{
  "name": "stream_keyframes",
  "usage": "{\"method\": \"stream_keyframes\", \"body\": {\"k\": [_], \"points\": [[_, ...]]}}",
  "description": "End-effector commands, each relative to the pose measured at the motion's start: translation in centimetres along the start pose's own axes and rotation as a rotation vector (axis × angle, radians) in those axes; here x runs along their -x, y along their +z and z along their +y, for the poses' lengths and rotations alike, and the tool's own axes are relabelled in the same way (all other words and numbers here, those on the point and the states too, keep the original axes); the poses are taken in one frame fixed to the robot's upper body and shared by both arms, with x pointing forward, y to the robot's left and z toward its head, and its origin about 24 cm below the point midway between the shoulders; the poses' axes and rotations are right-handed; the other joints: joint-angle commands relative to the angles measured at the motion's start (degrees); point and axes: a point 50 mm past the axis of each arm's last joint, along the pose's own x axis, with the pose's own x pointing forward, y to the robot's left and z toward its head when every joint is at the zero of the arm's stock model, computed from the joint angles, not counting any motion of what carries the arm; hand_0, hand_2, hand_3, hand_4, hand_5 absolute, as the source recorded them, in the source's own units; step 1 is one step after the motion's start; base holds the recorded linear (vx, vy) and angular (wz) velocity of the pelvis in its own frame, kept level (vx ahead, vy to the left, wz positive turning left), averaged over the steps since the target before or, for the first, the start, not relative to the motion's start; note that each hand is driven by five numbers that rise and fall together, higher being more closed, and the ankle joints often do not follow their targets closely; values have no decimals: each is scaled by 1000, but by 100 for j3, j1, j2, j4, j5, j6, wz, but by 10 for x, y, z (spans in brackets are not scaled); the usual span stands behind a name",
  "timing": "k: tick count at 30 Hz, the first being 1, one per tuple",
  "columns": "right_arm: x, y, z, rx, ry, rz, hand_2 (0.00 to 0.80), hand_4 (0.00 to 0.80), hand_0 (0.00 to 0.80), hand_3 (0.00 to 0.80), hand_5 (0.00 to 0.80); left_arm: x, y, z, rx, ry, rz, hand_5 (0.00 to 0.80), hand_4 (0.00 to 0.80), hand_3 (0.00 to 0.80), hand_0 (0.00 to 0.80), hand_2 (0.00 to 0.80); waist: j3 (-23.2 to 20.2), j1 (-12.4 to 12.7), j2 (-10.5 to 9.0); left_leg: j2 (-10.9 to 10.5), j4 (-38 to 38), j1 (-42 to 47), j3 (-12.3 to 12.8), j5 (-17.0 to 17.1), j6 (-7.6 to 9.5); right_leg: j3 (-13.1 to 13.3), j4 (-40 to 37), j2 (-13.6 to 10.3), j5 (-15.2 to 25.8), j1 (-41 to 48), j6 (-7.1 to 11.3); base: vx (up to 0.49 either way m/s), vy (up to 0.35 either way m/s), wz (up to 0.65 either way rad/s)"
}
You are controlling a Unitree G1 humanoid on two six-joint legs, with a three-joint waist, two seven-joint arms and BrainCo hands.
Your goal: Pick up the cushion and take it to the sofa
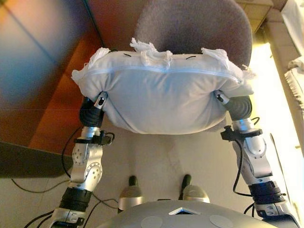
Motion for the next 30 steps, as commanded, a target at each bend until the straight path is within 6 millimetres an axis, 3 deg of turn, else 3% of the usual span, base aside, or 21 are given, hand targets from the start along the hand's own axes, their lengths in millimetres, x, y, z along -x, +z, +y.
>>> {"method": "stream_keyframes", "body": {"k": [1,4,7,9,10,11,13,16,19,25,30], "points": [[-15,41,19,-25,115,-238,800,800,800,800,800,-21,37,-30,44,-169,-234,800,800,800,800,800,-510,150,-207,173,-32,-66,42,-156,180,-81,159,156,-590,295,-185,-63,-151,-1],[-24,44,18,-29,130,-255,800,800,800,800,800,-25,42,-33,46,-153,-271,800,800,800,800,800,-458,222,-257,301,92,-37,46,-4,40,-90,191,257,-648,306,-326,-96,-153,1],[-27,46,22,-41,171,-271,800,800,800,800,800,-24,44,-31,50,-116,-289,800,800,800,800,800,-271,293,-337,382,1201,-454,-112,213,-33,-36,327,260,-665,243,-476,-106,-153,-3],[-28,45,23,-47,180,-274,800,800,800,800,800,-22,44,-27,57,-91,-291,800,800,800,800,800,-100,357,-379,326,1899,-833,-138,289,28,-48,453,242,-692,248,-552,-89,-156,-15],[-29,45,26,-48,186,-277,800,800,800,800,800,-22,43,-27,56,-90,-293,800,800,800,800,800,-33,403,-372,167,2044,-956,-169,211,87,-45,532,242,-728,262,-564,-32,-112,-13],[-31,45,30,-53,200,-289,800,800,800,800,800,-21,44,-28,46,-88,-300,800,800,800,800,800,60,474,-315,-24,2028,-1104,-195,181,146,-9,627,295,-798,304,-568,2,-88,-9],[-34,46,35,-54,214,-295,800,800,800,800,800,-20,43,-27,47,-74,-303,800,800,800,800,800,128,535,-210,-135,1747,-1158,-145,273,160,38,691,411,-918,393,-575,81,-64,-14],[-38,43,41,-58,214,-279,800,800,800,800,800,-22,41,-26,44,-42,-303,800,800,800,800,800,133,636,-44,-207,1042,-1233,-151,708,120,143,736,645,-1150,627,-625,222,-14,-27],[-39,40,45,-73,228,-259,800,800,800,800,800,-20,40,-25,28,-20,-302,800,800,800,800,800,102,755,33,-255,523,-1311,-401,995,107,362,886,813,-1432,836,-695,312,-1,-15],[-40,33,53,-105,228,-221,800,800,800,800,800,-14,38,-18,2,28,-285,800,800,800,800,800,172,949,167,32,-32,-1605,-866,1294,6,692,1763,994,-2184,937,-883,411,26,21],[-38,31,56,-123,245,-204,800,800,800,800,800,-7,41,-10,-8,67,-285,800,800,800,800,800,332,1094,201,138,-32,-1946,-1479,1255,-76,888,2416,856,-2623,887,-849,482,148,-47]]}}
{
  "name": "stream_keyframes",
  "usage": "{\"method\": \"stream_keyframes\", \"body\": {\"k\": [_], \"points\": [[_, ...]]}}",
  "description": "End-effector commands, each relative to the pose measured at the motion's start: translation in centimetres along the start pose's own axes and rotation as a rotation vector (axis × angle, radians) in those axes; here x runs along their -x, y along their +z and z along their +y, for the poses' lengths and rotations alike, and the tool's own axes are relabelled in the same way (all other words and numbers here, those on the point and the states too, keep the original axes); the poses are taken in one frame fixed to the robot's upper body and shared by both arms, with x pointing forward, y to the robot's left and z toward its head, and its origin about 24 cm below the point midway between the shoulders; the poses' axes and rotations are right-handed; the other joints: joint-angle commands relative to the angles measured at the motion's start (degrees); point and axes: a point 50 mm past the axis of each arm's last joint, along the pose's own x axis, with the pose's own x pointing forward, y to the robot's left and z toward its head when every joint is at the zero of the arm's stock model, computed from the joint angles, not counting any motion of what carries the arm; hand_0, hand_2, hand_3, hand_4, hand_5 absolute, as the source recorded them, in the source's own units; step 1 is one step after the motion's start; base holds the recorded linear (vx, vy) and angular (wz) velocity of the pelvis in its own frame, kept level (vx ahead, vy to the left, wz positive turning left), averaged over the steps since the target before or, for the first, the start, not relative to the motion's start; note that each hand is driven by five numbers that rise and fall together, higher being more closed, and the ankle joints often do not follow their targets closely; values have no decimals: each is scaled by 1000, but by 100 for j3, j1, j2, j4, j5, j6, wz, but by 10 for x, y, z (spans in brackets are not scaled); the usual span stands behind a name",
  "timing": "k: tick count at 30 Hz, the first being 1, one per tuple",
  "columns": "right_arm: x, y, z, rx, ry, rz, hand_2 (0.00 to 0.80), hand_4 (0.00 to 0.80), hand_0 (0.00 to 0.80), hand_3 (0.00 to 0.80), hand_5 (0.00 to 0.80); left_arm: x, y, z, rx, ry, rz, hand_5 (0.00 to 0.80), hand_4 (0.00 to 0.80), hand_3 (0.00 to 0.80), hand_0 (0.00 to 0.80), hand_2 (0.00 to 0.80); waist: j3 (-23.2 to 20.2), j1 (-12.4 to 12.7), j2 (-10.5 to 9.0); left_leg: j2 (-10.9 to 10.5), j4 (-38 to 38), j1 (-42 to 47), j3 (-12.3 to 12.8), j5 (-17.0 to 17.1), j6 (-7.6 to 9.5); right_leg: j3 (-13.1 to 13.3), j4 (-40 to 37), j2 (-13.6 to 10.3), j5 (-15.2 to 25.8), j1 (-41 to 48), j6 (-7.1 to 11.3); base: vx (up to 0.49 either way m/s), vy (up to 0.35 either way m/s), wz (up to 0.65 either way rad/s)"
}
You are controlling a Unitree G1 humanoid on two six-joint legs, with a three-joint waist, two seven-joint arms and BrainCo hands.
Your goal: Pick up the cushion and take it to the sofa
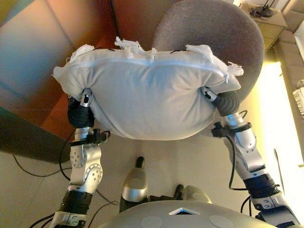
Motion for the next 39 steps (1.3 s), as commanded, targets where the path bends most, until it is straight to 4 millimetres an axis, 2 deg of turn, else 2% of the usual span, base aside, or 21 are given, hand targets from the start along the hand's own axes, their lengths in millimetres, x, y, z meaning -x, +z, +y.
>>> {"method": "stream_keyframes", "body": {"k": [1,3,6,7,8,10,11,12,14,16,17,18,20,23,27,29,30,33,35,37,39], "points": [[-21,38,22,-2,136,-225,800,800,800,800,800,-6,29,-28,34,-151,-194,800,800,800,800,800,-436,-74,92,356,-1691,-797,-894,1333,-444,-310,60,459,-864,948,-287,520,200,-38],[-23,41,22,-3,146,-246,800,800,800,800,800,-7,34,-25,23,-140,-214,800,800,800,800,800,-413,1,59,400,-1691,-821,-953,1239,-429,-327,107,294,-949,1028,-179,580,225,-17],[-23,42,19,-13,128,-257,800,800,800,800,800,-11,36,-21,10,-129,-198,800,800,800,800,800,-551,58,-71,331,-1520,-665,-609,1123,-317,-518,153,-147,-648,1342,177,676,285,-22],[-21,42,18,-24,119,-258,800,800,800,800,800,-12,36,-20,8,-132,-187,800,800,800,800,800,-623,97,-150,196,-1358,-674,-612,1036,-221,-537,221,-289,-358,1443,337,666,264,-10],[-19,44,17,-39,103,-258,800,800,800,800,800,-13,37,-19,9,-144,-173,800,800,800,800,800,-758,169,-284,-30,-1120,-754,-636,880,-74,-570,265,-467,153,1571,529,615,235,-3],[-16,42,17,-50,83,-266,800,800,800,800,800,-13,39,-23,-17,-195,-180,800,800,800,800,800,-954,272,-468,-355,-731,-857,-594,498,207,-597,532,-796,988,1614,635,602,233,-1],[-14,40,18,-49,77,-270,800,800,800,800,800,-13,39,-25,-27,-203,-183,800,800,800,800,800,-1002,290,-509,-434,-616,-883,-546,397,277,-550,648,-863,1179,1590,647,587,215,-3],[-12,40,19,-51,75,-281,800,800,800,800,800,-15,39,-26,-20,-202,-176,800,800,800,800,800,-1049,241,-546,-559,-473,-890,-482,290,368,-360,769,-801,1542,1508,655,552,179,1],[-11,42,22,-58,82,-295,800,800,800,800,800,-21,36,-28,-35,-214,-170,800,800,800,800,800,-1112,86,-568,-663,-503,-793,-459,198,451,-112,701,-513,1483,1203,620,487,141,11],[-14,43,21,-57,70,-293,800,800,800,800,800,-29,36,-32,-46,-239,-173,800,800,800,800,800,-1215,29,-593,-790,-580,-675,-291,184,464,-494,243,-538,1568,935,627,395,113,10],[-17,41,20,-59,63,-290,800,800,800,800,800,-31,36,-33,-51,-239,-176,800,800,800,800,800,-1243,14,-562,-781,-641,-560,-203,147,457,-665,48,-573,1520,754,605,366,85,-1],[-18,39,18,-65,46,-287,800,800,800,800,800,-31,37,-33,-54,-242,-175,800,800,800,800,800,-1236,-23,-525,-767,-703,-430,-180,119,451,-760,-173,-483,1358,531,563,318,51,-8],[-17,38,15,-62,16,-283,800,800,800,800,800,-29,36,-33,-48,-258,-160,800,800,800,800,800,-1183,-130,-441,-732,-795,-156,-222,70,415,-900,-513,-301,1098,123,410,272,19,-4],[-15,39,15,-55,17,-291,800,800,800,800,800,-25,34,-34,-46,-275,-159,800,800,800,800,800,-1099,-322,-397,-696,-851,230,-244,-106,359,-919,-1056,-266,1230,-319,337,205,-18,20],[-20,39,9,-52,2,-288,800,800,800,800,800,-22,32,-37,-38,-277,-159,800,800,800,800,800,-1043,-517,-446,-719,-863,642,-256,-503,310,-713,-1816,-528,1867,-613,503,243,-82,30],[-22,41,9,-51,2,-291,800,800,800,800,800,-22,30,-38,-46,-278,-155,800,800,800,800,800,-1041,-572,-435,-718,-908,799,-368,-647,326,-523,-1956,-627,2084,-709,572,258,-134,25],[-21,42,9,-55,-2,-293,800,800,800,800,800,-21,28,-37,-45,-276,-145,800,800,800,800,800,-1055,-632,-437,-712,-937,894,-489,-736,350,-310,-2012,-703,2235,-784,625,262,-157,18],[-17,43,10,-62,-4,-284,800,800,800,800,800,-20,26,-36,-54,-271,-129,800,800,800,800,800,-1079,-734,-437,-650,-956,1049,-612,-884,371,-65,-2139,-831,2403,-829,710,281,-191,28],[-17,42,9,-71,0,-275,800,800,800,800,800,-19,25,-33,-63,-259,-125,800,800,800,800,800,-1072,-756,-429,-570,-956,1133,-588,-950,352,-87,-2114,-866,2389,-831,729,253,-217,19],[-18,40,8,-75,10,-262,800,800,800,800,800,-19,26,-30,-67,-241,-126,800,800,800,800,800,-1082,-730,-453,-496,-884,1137,-472,-1007,318,-257,-2141,-883,2266,-733,734,223,-246,5],[-18,38,7,-74,5,-242,800,800,800,800,800,-20,25,-29,-70,-224,-117,800,800,800,800,800,-1100,-757,-484,-368,-741,1200,-436,-1091,250,-305,-2094,-797,2111,-700,719,285,-290,-4]]}}
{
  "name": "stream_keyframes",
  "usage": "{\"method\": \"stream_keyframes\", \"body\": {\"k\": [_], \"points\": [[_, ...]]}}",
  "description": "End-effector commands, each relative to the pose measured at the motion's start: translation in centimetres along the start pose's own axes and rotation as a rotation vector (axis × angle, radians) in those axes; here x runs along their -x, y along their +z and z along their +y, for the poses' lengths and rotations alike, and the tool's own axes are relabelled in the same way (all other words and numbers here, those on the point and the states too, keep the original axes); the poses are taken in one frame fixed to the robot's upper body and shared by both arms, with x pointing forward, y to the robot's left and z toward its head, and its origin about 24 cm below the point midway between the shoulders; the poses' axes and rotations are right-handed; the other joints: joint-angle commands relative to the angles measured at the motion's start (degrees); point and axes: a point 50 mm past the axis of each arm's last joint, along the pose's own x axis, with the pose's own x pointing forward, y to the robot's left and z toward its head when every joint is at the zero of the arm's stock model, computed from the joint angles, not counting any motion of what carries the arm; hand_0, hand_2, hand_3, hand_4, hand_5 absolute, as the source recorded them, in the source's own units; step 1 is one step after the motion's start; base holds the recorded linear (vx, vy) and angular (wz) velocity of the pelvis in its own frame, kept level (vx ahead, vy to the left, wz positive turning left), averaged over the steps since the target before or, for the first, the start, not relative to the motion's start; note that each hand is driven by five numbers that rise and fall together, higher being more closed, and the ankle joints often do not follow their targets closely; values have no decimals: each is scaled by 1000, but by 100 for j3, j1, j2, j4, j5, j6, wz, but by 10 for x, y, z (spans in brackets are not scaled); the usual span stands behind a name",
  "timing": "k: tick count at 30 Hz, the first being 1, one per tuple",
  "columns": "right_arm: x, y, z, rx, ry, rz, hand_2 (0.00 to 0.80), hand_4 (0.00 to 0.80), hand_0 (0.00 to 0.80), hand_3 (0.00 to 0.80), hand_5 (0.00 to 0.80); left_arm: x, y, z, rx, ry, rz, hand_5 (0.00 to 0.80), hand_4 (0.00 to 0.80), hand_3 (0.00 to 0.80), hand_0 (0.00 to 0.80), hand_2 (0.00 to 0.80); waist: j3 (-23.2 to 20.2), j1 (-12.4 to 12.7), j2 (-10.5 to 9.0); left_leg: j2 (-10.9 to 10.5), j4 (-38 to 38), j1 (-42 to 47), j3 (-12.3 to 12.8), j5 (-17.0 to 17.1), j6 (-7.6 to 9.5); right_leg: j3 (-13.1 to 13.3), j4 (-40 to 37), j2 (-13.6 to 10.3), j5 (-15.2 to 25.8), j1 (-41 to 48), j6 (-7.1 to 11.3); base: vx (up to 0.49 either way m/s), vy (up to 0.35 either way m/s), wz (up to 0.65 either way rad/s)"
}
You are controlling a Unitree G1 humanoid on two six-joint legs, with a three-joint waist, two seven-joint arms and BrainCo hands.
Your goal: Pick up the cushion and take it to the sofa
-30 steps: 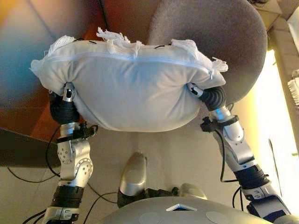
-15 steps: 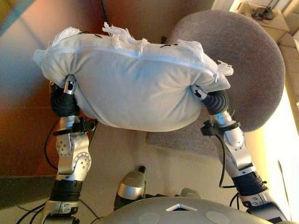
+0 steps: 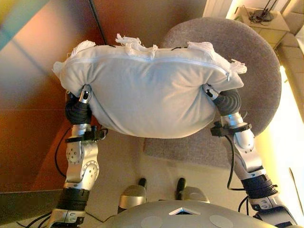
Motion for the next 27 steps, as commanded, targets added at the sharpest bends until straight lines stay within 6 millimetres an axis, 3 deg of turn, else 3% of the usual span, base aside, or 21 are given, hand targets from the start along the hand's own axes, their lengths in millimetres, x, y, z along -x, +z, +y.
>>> {"method": "stream_keyframes", "body": {"k": [1,4,6,8,10,13,15,17,18,20,27], "points": [[-22,31,19,-77,85,-196,800,800,800,800,800,-13,27,-21,-29,-153,-146,800,800,800,800,800,-362,41,-317,252,637,256,432,-838,69,105,-302,-657,594,-304,454,309,-287,-3],[-19,27,14,-71,63,-155,800,800,800,800,800,-9,25,-19,-35,-132,-121,800,800,800,800,800,-392,-8,-277,469,993,263,447,-373,-140,23,-270,-409,391,-187,252,222,-221,-5],[-15,18,10,-72,44,-111,800,800,800,800,800,-6,22,-18,-36,-108,-101,800,800,800,800,800,-380,-5,-286,503,1556,123,376,-57,-234,-70,-304,-328,356,-107,106,197,-233,-5],[-9,11,9,-64,35,-78,800,800,800,800,800,-2,18,-19,-37,-92,-85,800,800,800,800,800,-325,-13,-325,495,2417,-246,375,249,-273,-110,-275,-297,290,-26,-67,153,-222,-4],[-5,6,8,-53,4,-61,800,800,800,800,800,-1,10,-22,-49,-114,-55,800,800,800,800,800,-214,-3,-361,504,2795,-621,509,300,-235,-117,-294,-275,249,124,-156,124,-158,-1],[-8,0,6,-38,-40,-53,800,800,800,800,800,-5,-3,-33,-53,-156,-4,800,800,800,800,800,-116,-1,-252,471,1714,-633,697,413,-256,-73,-427,-146,155,369,-99,176,2,2],[-10,-1,5,-23,-63,-47,800,800,800,800,800,-9,-6,-37,-33,-174,10,800,800,800,800,800,-70,32,-145,417,1140,-786,679,771,-379,-32,-538,-75,86,577,-76,150,90,9],[-14,-1,6,-9,-78,-44,800,800,800,800,800,-14,-7,-44,-18,-190,6,800,800,800,800,800,-13,90,-125,326,1021,-1049,590,923,-422,23,-598,-74,9,730,-60,58,67,7],[-18,0,6,-2,-77,-49,800,800,800,800,800,-17,-8,-48,-15,-196,2,800,800,800,800,800,-23,116,-141,259,900,-1038,509,759,-380,19,-606,-112,-24,753,-41,28,56,3],[-21,0,5,-8,-73,-60,800,800,800,800,800,-20,-13,-51,-26,-195,2,800,800,800,800,800,-95,84,-150,256,530,-780,574,433,-315,-47,-556,-153,-74,748,-16,45,50,-9],[-8,0,2,-33,-85,-37,800,800,800,800,800,-19,-16,-41,-28,-165,36,800,800,800,800,800,-378,-63,-192,357,191,-255,713,62,-205,-46,-366,-43,-283,775,-81,86,-56,-10]]}}
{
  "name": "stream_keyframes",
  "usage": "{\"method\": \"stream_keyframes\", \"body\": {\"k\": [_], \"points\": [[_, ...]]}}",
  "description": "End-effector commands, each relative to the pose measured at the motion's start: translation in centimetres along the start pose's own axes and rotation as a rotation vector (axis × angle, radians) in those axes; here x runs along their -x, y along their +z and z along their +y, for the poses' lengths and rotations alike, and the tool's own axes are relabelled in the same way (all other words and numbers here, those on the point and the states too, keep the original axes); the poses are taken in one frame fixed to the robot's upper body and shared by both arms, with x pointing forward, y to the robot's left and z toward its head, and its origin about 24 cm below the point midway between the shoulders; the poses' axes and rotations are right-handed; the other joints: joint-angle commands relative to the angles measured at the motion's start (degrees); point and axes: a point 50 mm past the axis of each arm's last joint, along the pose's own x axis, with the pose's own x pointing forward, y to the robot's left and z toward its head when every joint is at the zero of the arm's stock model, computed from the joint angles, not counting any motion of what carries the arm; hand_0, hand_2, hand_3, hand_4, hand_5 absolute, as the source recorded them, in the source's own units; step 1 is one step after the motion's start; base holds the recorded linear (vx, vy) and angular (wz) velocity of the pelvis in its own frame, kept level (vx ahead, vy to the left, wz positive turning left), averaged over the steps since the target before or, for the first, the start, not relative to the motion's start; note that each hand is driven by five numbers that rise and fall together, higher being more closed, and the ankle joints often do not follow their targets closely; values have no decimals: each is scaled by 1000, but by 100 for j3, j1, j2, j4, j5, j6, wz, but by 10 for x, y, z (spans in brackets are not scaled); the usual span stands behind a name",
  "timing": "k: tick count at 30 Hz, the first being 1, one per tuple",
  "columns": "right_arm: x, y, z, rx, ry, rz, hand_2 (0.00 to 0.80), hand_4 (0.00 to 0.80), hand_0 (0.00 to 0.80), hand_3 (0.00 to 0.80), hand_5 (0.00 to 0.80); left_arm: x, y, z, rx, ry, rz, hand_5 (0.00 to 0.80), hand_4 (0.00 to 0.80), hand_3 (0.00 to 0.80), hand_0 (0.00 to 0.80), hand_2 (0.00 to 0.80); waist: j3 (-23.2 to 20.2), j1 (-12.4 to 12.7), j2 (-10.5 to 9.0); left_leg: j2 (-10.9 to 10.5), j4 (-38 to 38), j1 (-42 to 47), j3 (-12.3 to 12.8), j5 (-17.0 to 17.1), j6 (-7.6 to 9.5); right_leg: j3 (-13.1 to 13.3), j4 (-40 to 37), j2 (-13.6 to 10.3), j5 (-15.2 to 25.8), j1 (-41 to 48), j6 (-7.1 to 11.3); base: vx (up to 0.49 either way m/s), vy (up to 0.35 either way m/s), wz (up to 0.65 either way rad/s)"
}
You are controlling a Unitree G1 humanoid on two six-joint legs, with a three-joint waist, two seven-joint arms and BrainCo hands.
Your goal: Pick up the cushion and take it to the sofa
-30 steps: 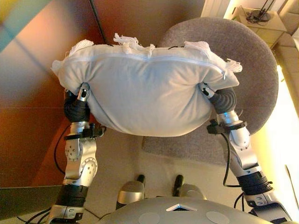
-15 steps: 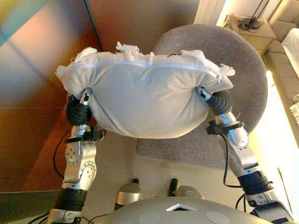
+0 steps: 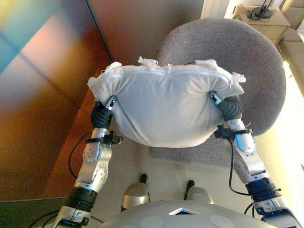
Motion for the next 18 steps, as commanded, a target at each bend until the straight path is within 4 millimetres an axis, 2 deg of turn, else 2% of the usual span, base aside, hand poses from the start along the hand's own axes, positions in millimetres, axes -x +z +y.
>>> {"method": "stream_keyframes", "body": {"k": [1,4,7,9,11,13,14,17,18], "points": [[-22,43,29,-68,126,-256,800,800,800,800,800,-24,34,-26,17,-139,-209,800,800,800,800,800,-351,2,-349,208,256,-16,-53,-374,-63,-202,-456,364,-180,696,-451,65,-155,10],[-22,44,32,-71,151,-262,800,800,800,800,800,-22,36,-25,8,-136,-226,800,800,800,800,800,-325,15,-389,267,558,-129,-66,-340,-114,-154,-472,429,-201,678,-513,6,-156,2],[-24,44,34,-70,177,-278,800,800,800,800,800,-20,43,-25,-3,-128,-280,800,800,800,800,800,-107,-10,-476,391,1895,-681,-89,-72,-162,-32,-323,467,-213,560,-690,-68,-169,-13],[-22,41,36,-73,164,-277,800,800,800,800,800,-17,43,-23,-5,-122,-285,800,800,800,800,800,58,-18,-494,424,2641,-1014,-209,146,-123,62,-170,536,-206,523,-797,-34,-163,-34],[-20,37,39,-74,157,-264,800,800,800,800,800,-14,39,-21,-24,-118,-269,800,800,800,800,800,143,-27,-502,417,3103,-1167,-209,145,-57,160,-49,601,-249,565,-874,69,-128,-41],[-20,34,42,-70,146,-245,800,800,800,800,800,-13,36,-19,-21,-108,-231,800,800,800,800,800,146,9,-465,305,2916,-1123,-262,127,-30,228,0,649,-313,654,-841,156,-45,-37],[-21,32,44,-74,141,-235,800,800,800,800,800,-13,33,-17,-32,-101,-207,800,800,800,800,800,124,52,-413,158,2592,-1031,-351,122,-10,301,23,689,-376,706,-793,193,-9,-37],[-25,30,46,-90,123,-205,800,800,800,800,800,-14,26,-18,-49,-105,-158,800,800,800,800,800,45,147,-263,-21,1610,-850,-522,281,-48,446,-72,788,-479,881,-734,226,26,-54],[-26,28,47,-98,114,-187,800,800,800,800,800,-16,22,-21,-60,-106,-131,800,800,800,800,800,-32,188,-179,-92,1138,-870,-759,430,-78,561,-184,828,-498,971,-705,276,60,-42]]}}
